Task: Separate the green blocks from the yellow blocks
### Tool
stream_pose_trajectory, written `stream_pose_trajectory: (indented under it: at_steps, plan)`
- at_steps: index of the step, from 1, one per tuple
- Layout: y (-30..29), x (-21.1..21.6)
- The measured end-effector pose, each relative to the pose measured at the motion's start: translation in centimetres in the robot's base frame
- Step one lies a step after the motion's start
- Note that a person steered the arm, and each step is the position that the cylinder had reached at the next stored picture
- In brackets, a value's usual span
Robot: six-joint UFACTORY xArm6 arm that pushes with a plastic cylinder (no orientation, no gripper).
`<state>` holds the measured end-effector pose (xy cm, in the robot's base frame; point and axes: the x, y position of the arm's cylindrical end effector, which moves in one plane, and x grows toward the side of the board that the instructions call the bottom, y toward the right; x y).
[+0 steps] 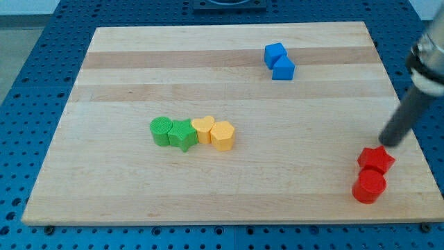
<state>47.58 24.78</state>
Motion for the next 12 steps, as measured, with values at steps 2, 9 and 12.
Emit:
stream_pose_trajectory:
  at_steps: [2, 9, 12]
  plan:
    - [-12.5, -2.5]
    - [-36.0, 4.3]
    - [-32.7, 6.6]
